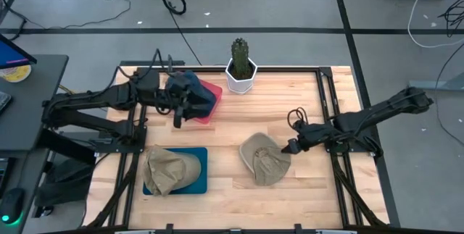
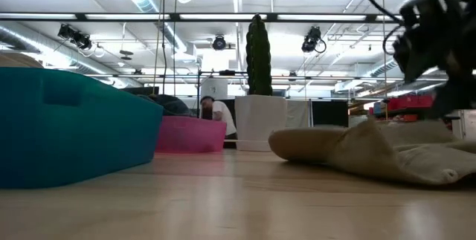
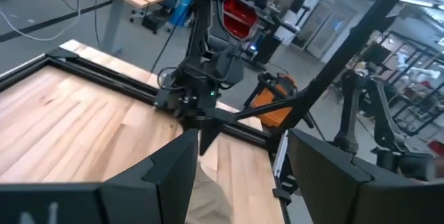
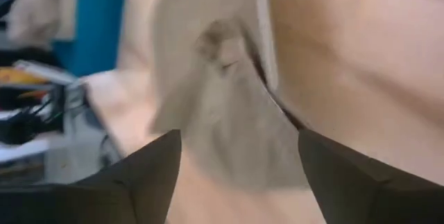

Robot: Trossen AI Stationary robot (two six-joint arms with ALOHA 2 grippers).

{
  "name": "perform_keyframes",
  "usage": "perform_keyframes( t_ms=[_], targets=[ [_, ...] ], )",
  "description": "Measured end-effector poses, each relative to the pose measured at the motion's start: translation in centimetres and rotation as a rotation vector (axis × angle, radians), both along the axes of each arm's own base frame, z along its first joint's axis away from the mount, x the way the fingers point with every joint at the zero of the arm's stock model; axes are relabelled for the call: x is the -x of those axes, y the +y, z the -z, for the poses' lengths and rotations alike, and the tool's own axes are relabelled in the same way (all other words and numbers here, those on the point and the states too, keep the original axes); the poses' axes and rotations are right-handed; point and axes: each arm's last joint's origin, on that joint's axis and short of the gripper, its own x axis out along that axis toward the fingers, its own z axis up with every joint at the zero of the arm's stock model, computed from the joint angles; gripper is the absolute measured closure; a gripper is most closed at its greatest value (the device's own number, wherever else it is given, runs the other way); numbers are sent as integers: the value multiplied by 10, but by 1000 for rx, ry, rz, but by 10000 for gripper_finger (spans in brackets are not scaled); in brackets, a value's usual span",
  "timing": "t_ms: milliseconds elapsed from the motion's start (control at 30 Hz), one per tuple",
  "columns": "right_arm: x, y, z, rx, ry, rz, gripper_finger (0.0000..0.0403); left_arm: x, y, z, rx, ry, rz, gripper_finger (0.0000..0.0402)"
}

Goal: Pick & Place hat
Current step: Put the brown cap into the blue bin

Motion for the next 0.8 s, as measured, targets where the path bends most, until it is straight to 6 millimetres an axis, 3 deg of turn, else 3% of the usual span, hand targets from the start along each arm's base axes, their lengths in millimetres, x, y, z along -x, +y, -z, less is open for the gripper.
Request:
perform_keyframes(
  t_ms=[200, 600, 800],
  targets=[
    [1, -4, 15, 155, 12, 37, 120, -12, -1, 5, 18, 2, 7, 175],
    [-3, 4, 11, 224, -70, -88, 142, -22, 0, 10, 56, 16, 2, 175],
    [-2, 5, 24, 254, -6, -96, 142, -25, 1, 11, 53, 4, 3, 175]
  ],
)
